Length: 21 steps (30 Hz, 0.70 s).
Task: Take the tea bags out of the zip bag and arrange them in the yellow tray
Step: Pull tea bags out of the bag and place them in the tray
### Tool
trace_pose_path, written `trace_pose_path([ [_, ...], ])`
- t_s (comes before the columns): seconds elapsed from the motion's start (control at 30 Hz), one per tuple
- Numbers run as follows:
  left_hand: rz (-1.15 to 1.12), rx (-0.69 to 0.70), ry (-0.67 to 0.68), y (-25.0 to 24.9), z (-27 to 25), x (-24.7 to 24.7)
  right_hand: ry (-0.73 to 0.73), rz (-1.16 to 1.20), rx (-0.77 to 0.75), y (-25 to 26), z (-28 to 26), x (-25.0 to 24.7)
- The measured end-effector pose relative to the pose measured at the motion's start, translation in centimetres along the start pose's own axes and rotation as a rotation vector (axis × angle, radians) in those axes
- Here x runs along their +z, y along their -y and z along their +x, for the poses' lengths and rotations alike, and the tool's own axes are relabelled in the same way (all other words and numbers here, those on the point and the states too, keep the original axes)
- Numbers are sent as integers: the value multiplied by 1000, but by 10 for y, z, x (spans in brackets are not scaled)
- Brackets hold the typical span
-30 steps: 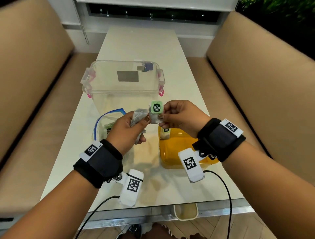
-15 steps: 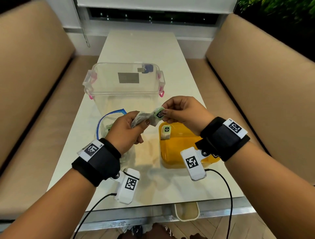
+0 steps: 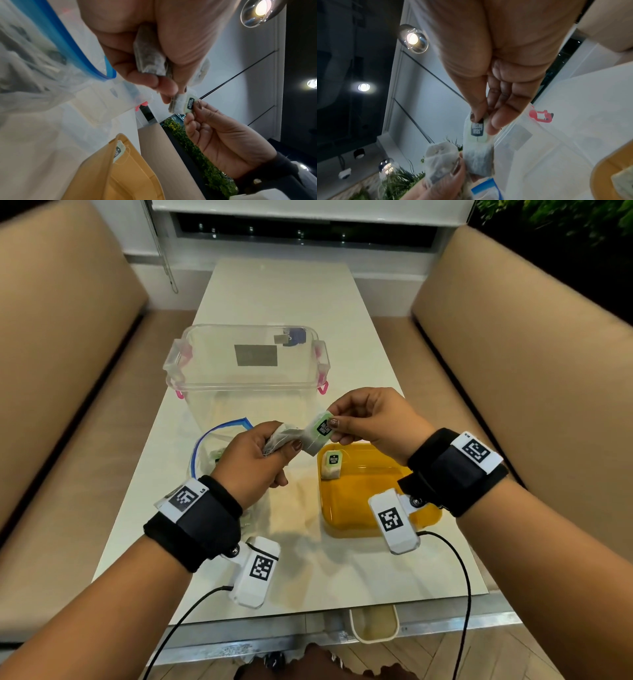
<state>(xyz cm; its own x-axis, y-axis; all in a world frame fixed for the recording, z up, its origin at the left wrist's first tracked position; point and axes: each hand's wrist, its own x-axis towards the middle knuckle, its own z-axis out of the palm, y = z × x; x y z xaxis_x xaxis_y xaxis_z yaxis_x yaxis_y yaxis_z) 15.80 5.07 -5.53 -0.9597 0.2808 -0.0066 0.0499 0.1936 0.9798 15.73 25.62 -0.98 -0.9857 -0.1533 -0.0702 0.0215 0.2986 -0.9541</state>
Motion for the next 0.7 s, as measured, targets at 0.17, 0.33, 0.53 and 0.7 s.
trace_pose_path([
  [0.17,-5,-21,-21,0,0,1,-29,-106,22,1,5,-6],
  [0.33,-40,-52,-74,2,-4,-5,-14,-656,43,-5,17,-14],
  [0.53,-84,-75,-104,3,-12,-12,130,-1001,198,-33,43,0],
  [0.7,-116,-89,-111,6,-20,-17,170,-1038,260,-52,58,13],
])
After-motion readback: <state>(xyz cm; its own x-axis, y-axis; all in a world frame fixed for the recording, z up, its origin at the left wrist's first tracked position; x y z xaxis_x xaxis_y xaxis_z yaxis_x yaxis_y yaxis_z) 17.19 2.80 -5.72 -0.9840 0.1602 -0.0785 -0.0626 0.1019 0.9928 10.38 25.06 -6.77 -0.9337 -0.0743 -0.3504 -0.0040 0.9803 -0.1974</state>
